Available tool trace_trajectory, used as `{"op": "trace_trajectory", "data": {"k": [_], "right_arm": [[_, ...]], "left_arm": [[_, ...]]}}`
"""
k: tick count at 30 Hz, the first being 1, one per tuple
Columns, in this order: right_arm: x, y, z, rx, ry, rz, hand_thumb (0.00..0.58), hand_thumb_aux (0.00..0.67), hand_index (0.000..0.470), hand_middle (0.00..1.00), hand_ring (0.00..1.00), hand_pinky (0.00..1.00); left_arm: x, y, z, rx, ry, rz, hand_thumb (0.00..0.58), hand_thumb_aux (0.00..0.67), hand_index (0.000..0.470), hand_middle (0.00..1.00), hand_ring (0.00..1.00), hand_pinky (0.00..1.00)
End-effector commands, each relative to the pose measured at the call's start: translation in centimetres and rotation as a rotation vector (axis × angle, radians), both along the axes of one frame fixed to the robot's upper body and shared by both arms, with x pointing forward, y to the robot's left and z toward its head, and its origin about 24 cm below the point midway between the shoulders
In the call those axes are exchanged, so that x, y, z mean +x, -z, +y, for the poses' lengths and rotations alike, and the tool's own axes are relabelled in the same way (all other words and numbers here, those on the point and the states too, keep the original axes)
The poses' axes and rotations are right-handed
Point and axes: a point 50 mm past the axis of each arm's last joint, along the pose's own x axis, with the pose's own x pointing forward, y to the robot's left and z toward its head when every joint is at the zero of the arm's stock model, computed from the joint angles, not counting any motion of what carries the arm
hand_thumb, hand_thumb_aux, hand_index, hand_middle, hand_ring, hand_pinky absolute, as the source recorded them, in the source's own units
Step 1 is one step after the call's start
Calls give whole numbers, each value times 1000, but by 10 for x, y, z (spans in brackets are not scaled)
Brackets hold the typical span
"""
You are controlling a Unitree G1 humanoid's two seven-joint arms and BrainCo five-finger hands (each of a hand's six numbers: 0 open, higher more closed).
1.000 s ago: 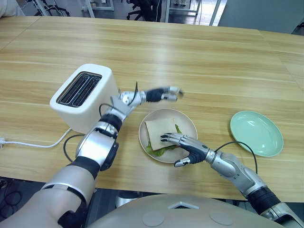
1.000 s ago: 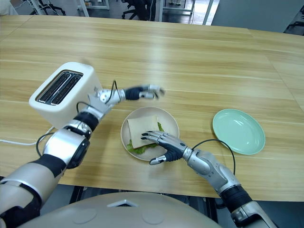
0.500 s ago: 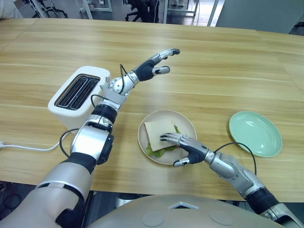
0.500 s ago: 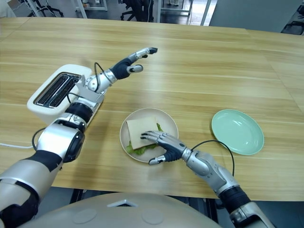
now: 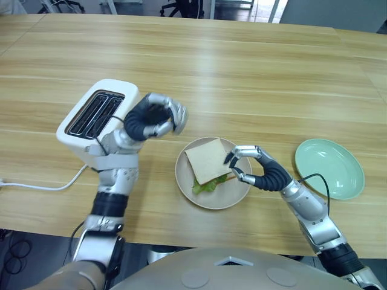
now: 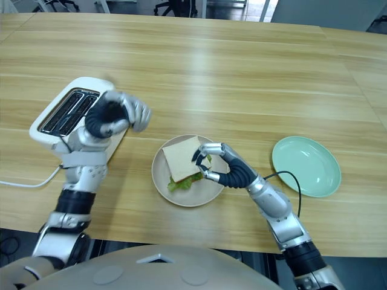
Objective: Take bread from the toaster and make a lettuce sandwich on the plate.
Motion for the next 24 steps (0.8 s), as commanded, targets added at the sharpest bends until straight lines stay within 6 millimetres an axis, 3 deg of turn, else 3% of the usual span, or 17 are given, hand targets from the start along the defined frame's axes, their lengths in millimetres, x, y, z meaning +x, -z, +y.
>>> {"op": "trace_trajectory", "data": {"k": [1, 6, 11, 16, 24], "right_arm": [[-23, 5, -6, -93, -173, 81, 580, 670, 460, 965, 965, 965], [-56, 23, -21, -300, -352, 203, 580, 670, 460, 957, 957, 957], [-63, 46, -21, -460, -401, 275, 580, 670, 460, 949, 949, 949], [-58, 75, -16, -590, -370, 334, 580, 670, 460, 910, 910, 910], [-29, 99, -2, -652, -174, 290, 580, 670, 460, 898, 898, 898]], "left_arm": [[-41, 27, 2, 275, 263, 0, 580, 670, 460, 1000, 1000, 1000], [-64, 76, 9, 686, 287, 24, 580, 670, 460, 1000, 1000, 1000], [-75, 117, 4, 947, 300, 17, 580, 670, 460, 1000, 1000, 1000], [-76, 144, -4, 1054, 265, 0, 580, 670, 460, 1000, 1000, 1000], [-69, 165, -11, 1072, 167, 6, 566, 565, 388, 1000, 1000, 1000]]}}
